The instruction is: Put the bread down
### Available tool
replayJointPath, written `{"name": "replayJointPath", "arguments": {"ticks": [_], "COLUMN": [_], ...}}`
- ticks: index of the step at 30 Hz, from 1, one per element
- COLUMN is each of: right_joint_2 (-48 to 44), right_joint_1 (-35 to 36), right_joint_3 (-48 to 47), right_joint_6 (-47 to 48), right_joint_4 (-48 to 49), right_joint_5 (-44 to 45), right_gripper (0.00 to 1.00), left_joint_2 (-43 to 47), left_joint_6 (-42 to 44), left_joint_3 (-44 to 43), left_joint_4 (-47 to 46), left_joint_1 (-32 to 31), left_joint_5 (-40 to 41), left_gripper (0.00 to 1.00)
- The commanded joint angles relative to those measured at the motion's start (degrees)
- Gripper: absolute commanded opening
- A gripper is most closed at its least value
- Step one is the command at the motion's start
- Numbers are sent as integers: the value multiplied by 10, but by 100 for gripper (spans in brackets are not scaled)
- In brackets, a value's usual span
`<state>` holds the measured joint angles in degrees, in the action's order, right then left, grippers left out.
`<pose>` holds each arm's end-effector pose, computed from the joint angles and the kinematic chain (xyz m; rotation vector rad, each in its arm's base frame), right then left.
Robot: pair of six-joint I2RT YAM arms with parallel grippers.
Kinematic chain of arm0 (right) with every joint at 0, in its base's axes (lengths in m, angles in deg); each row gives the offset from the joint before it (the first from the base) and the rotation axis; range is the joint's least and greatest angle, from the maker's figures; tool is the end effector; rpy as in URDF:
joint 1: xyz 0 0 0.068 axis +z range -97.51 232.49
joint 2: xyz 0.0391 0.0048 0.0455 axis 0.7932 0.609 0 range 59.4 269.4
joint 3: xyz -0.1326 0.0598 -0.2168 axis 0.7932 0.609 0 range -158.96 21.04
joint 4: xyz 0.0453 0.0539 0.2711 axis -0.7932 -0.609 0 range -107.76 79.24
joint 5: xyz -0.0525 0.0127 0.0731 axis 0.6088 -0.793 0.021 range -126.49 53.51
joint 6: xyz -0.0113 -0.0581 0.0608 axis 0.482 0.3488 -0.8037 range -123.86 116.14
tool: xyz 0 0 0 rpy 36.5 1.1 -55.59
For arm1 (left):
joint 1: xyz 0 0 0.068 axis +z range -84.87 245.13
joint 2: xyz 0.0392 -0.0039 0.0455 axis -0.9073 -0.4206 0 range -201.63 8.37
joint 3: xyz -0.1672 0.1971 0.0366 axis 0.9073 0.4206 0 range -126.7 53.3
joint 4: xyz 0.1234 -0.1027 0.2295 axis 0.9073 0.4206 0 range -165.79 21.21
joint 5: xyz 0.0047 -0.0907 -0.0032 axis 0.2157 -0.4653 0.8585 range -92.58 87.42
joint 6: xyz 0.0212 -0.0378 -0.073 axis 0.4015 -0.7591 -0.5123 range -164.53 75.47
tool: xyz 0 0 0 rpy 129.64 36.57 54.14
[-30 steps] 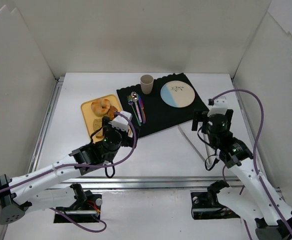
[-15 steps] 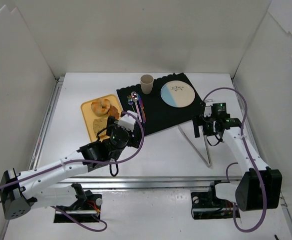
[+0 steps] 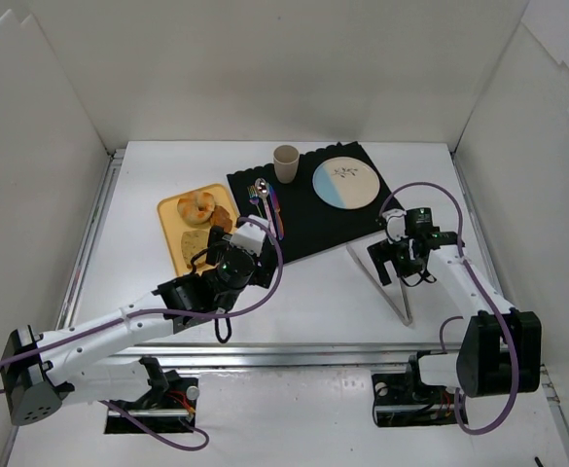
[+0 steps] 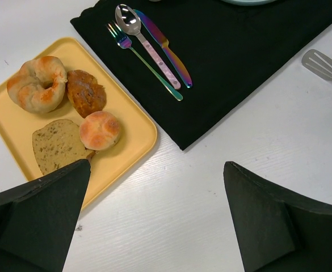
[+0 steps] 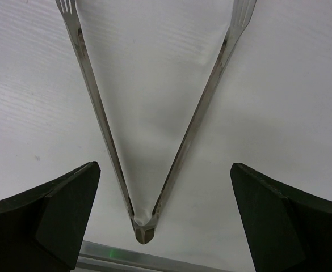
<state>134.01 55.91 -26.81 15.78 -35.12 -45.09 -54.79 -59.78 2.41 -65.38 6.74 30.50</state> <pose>0.3081 0.0297 0.1757 -0.5535 2.3868 0.0602 0.1939 -0.2373 0.2879 0.3445 1.8798 -0.3026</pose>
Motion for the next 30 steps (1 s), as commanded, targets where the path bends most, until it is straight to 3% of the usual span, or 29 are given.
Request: {"name": "replayJointPath", "arguments": {"ticks": [1,30], "right_joint_2": [-22,104], "right_joint_1": [0,49], "right_joint_3": [5,5], "right_joint_6": [22,54], "right_joint_4": [7,9], "right_joint_5": [10,30], "right_gripper": [98,98], "left_joint_2": [10,-10], "left_joint_6": [-7,-5], "left_joint_3": [-32,-46], "left_joint_4": [-19,-10], "left_joint_1": [3,3], "left_joint_5": [11,21], "left_gripper": [100,99]}}
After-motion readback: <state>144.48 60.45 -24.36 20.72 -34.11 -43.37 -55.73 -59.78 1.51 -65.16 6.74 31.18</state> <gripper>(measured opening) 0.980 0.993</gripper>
